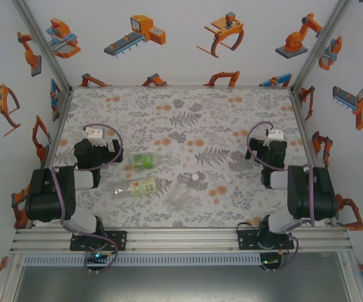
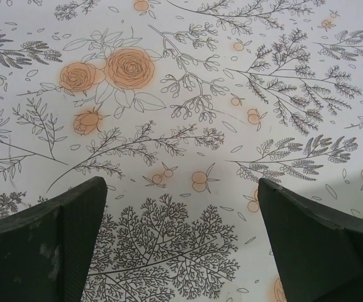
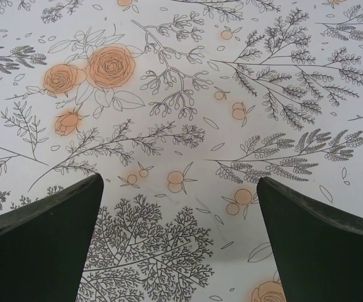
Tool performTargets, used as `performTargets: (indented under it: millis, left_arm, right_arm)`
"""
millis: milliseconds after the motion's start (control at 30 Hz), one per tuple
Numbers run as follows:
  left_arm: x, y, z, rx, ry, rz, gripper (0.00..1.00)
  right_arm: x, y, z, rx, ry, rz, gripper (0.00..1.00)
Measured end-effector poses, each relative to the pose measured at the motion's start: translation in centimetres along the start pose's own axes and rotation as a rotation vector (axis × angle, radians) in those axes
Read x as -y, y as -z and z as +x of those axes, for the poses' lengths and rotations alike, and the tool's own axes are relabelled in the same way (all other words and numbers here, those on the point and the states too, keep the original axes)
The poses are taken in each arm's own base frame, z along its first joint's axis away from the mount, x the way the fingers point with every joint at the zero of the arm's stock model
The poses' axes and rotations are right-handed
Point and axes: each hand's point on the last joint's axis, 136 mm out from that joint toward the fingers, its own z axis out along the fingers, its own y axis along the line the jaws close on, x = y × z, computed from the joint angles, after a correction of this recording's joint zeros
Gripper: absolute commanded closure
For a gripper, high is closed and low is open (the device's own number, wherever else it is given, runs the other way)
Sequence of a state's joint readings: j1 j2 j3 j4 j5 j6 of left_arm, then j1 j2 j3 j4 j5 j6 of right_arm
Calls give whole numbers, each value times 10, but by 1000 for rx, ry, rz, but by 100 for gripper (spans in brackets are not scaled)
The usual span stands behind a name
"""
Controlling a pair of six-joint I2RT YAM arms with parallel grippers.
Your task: Screw on the bottle caps
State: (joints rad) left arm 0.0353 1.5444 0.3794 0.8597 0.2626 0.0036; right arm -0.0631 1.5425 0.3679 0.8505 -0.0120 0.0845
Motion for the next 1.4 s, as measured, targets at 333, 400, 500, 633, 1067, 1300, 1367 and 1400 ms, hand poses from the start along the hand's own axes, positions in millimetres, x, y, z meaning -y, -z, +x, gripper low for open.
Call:
performTargets:
  millis: [333,400,500,633,1067,1300,1367,1400]
  left_arm:
    - [0,0,0,0,0,0,3]
    - [0,0,0,0,0,0,3]
    - [0,0,0,0,0,0,3]
    - [-1,0,0,0,1,-6,3]
    - [-14,1,2,-6,10,-83,3]
    - [-15,1,2,-7,13,-90,3]
    - [-15,1,2,-10,13,-89,3]
    - [-15,1,3,-13,13,-92,3]
  right_arm:
    - [0,0,0,0,0,0,1]
    - [0,0,0,0,0,0,1]
    - [0,0,0,0,0,0,1]
    - [0,0,0,0,0,0,1]
    - [0,0,0,0,0,0,1]
    - [0,0,0,0,0,0,1]
    - [0,1,0,-4,0,1,1]
    - [0,1,0,-6,0,1,1]
